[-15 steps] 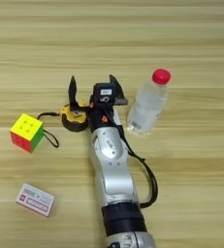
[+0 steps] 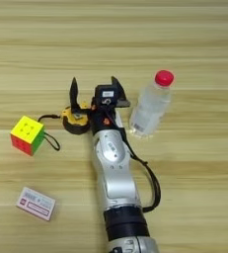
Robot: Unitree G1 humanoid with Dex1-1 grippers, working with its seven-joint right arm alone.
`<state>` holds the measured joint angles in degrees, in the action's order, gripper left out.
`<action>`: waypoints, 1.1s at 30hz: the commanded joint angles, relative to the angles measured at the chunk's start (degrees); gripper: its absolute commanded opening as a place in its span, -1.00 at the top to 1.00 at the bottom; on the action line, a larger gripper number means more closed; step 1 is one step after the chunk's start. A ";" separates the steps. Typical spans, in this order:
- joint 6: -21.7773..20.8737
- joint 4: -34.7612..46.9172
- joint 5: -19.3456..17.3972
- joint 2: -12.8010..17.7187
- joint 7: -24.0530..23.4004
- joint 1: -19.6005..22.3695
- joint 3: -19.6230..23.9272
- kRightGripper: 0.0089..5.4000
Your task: Move the objects on the table
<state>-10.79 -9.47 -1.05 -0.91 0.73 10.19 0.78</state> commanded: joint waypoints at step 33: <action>-1.28 29.00 -8.49 9.69 22.41 -31.74 -10.26 -0.99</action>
<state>-9.66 16.27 -8.48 7.70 21.96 -20.78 -9.12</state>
